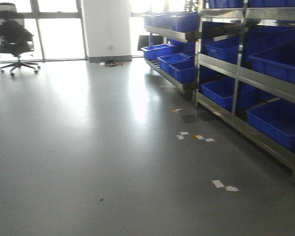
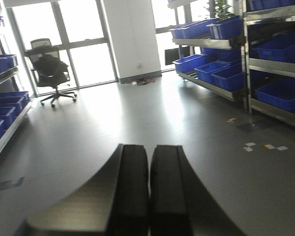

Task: Pick red cube and place on left shelf
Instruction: 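Drive the base across the floor toward the rack of blue bins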

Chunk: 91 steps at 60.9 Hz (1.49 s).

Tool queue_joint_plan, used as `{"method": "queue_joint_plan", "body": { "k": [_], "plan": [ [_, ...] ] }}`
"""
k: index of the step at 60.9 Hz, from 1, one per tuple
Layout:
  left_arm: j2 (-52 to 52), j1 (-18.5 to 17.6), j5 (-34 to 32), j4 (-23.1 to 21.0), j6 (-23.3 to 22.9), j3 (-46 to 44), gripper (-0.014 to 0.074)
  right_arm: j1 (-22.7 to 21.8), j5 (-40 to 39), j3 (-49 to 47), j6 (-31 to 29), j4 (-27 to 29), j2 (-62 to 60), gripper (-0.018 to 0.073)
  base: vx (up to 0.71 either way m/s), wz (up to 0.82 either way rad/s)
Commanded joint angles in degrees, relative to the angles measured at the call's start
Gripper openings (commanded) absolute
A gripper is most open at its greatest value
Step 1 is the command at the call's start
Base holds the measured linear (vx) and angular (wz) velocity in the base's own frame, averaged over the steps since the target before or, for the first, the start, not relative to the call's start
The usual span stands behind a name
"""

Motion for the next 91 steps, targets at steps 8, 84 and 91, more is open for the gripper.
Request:
{"method": "queue_joint_plan", "body": {
  "k": [8,84,91],
  "plan": [
    [0.5,-0.3,-5.1,-0.3,0.0,1.3,0.0106,-0.3,-5.1,-1.6,-0.5,-0.7,0.2,0.0057,-0.21,0.47],
    [0.5,-0.3,-5.1,-0.3,0.0,1.3,0.0106,-0.3,-5.1,-1.5,-0.5,-0.7,0.3,0.0057,-0.06,0.24],
    [0.5,-0.3,-5.1,-0.3,0.0,1.3,0.0106,-0.3,-5.1,-1.5,-0.5,-0.7,0.3,0.0057,0.17,-0.06]
  ]
}}
